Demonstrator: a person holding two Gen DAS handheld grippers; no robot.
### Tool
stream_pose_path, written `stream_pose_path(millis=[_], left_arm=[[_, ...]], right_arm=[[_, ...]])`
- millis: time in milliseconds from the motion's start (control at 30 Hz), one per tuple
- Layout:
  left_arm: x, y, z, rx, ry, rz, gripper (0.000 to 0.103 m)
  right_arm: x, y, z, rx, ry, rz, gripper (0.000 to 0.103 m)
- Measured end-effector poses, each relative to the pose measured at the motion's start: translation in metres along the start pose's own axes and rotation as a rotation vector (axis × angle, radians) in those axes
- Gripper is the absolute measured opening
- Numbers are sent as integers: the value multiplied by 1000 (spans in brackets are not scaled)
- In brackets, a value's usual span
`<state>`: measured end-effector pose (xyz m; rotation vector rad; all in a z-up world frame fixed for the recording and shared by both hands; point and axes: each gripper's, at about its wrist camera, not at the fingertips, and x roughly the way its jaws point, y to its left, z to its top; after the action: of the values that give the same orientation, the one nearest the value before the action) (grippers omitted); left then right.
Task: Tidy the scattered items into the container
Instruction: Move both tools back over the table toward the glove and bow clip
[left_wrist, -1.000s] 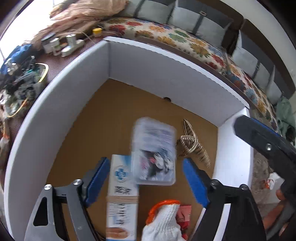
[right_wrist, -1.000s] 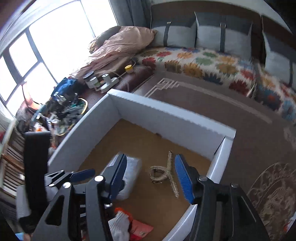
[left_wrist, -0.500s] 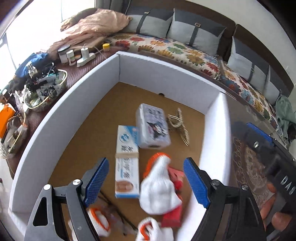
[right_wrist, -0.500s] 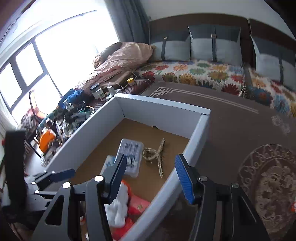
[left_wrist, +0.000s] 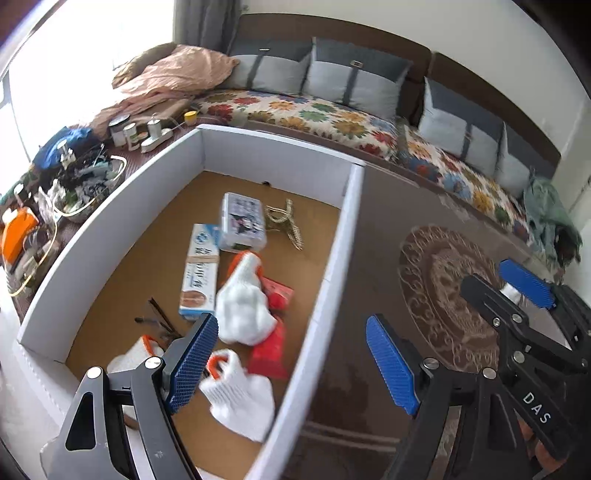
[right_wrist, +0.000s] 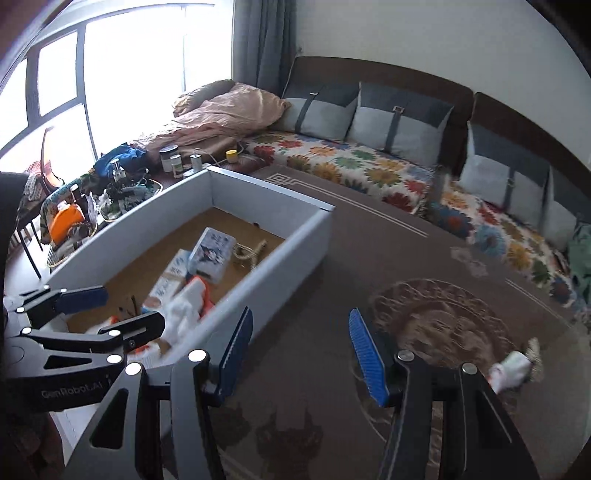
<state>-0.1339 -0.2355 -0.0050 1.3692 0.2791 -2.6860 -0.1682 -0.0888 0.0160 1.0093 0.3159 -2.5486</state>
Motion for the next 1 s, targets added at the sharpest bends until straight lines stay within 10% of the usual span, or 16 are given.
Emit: stream_pose_path(millis=[1000], left_arm=[[-22,-162,-94,262,45,-99,82]], right_arm=[[-85,-153,-163,318,10,-244,56]])
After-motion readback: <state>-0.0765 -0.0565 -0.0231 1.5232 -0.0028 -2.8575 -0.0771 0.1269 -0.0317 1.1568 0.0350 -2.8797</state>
